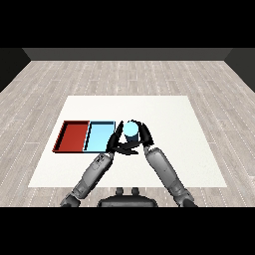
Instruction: Pick the blue can and put it in the blue box
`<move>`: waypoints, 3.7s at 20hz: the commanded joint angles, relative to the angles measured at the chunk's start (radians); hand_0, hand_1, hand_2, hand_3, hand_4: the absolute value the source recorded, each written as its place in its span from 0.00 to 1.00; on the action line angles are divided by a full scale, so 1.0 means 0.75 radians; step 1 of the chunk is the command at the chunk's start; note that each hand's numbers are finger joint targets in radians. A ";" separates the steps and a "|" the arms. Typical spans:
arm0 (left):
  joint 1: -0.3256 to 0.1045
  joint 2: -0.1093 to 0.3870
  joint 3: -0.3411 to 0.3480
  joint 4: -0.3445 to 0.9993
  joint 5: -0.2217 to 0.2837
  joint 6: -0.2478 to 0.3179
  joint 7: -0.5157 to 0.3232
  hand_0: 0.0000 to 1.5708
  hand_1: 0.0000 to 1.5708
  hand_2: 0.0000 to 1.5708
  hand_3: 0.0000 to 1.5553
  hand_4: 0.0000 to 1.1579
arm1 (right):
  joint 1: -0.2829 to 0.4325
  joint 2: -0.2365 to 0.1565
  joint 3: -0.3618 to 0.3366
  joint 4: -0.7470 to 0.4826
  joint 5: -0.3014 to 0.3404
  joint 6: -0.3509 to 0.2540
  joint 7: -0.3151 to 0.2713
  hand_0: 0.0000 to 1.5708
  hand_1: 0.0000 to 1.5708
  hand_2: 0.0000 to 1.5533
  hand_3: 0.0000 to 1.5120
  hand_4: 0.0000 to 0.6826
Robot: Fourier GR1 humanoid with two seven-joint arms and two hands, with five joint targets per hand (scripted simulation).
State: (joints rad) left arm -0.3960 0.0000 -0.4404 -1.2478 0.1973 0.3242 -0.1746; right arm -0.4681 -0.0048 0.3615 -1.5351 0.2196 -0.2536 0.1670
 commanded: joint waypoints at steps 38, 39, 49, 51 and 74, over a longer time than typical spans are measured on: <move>-0.174 0.000 -0.078 0.257 0.219 0.244 -0.254 1.00 1.00 1.00 0.96 0.97 | -0.096 0.006 0.059 0.102 -0.182 -0.055 -0.045 0.00 0.00 0.00 0.00 0.00; -0.199 0.000 -0.124 0.313 0.283 0.297 -0.319 1.00 1.00 1.00 0.96 0.97 | -0.057 0.006 0.066 0.053 -0.130 0.012 0.000 0.00 0.00 0.00 0.00 0.00; -0.045 0.001 -0.023 0.218 0.060 0.253 -0.255 1.00 1.00 1.00 0.96 0.98 | 0.021 0.006 -0.176 -0.054 -0.272 0.053 -0.059 0.00 0.00 0.00 0.00 0.00; -0.059 0.069 0.055 0.234 0.079 0.203 -0.232 1.00 1.00 1.00 0.95 0.98 | 0.163 -0.029 -0.183 -0.058 -0.260 0.047 -0.177 0.00 0.00 0.00 0.00 0.00; -0.397 0.454 0.073 0.978 -0.367 0.265 0.404 0.37 0.37 0.32 0.19 0.78 | 0.303 0.001 -0.359 0.042 -0.429 0.092 -0.306 0.00 0.00 0.00 0.00 0.00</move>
State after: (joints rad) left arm -0.6283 0.3262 -0.3394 -0.6805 0.0137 0.4997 0.0524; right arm -0.2411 -0.0179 0.1056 -1.5451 -0.1041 -0.1711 -0.0359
